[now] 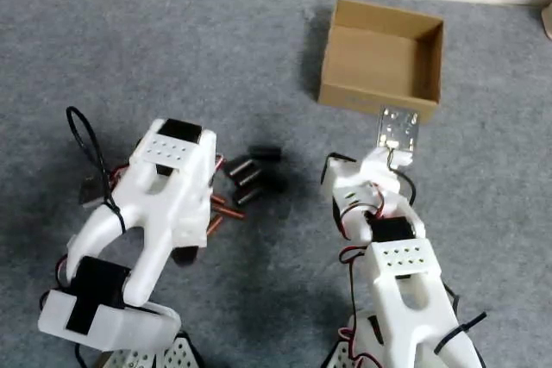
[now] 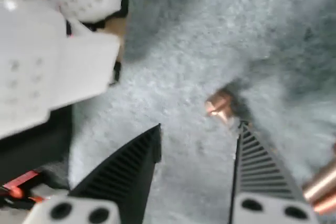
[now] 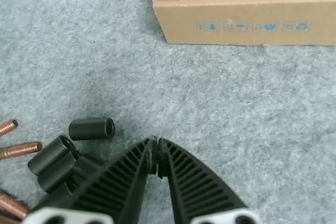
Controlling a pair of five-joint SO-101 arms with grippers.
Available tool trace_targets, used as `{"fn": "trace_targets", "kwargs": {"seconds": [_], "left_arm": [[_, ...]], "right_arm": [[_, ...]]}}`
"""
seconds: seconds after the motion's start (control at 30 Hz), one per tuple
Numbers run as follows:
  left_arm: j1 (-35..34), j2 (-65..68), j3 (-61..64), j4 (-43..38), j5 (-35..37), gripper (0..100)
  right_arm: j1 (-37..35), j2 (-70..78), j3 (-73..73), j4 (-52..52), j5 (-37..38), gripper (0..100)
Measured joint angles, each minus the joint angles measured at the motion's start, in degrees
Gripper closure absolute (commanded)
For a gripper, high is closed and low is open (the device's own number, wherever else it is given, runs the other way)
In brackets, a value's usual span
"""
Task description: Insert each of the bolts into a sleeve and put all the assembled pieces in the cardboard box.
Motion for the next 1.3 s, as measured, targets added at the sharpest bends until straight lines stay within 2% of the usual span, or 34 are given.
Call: {"fn": "trace_targets", "kwargs": {"seconds": [0.13,0.43,0.63,0.8,0.97,1.17,1.3], "left_arm": [[0.0,0.0,0.35,-3.87,2.11,79],[0.09,0.0,3.16,-6.86,2.55,79],[0.09,-0.18,13.19,-21.63,2.99,79],[0.18,-0.88,17.93,-29.45,11.43,79],[0.26,-0.97,19.34,-31.74,14.68,78],[0.26,-1.05,19.69,-31.91,14.86,79],[0.26,-1.05,21.1,-35.6,14.95,79]], "right_arm": [[0.0,0.0,0.0,0.0,0.0,99.5],[0.0,0.0,0.0,0.0,0.0,99.5],[0.0,0.0,0.0,0.0,0.0,99.5],[0.0,0.0,0.0,0.0,0.0,99.5],[0.0,0.0,0.0,0.0,0.0,99.5],[0.0,0.0,0.0,0.0,0.0,99.5],[0.0,0.0,0.0,0.0,0.0,99.5]]}}
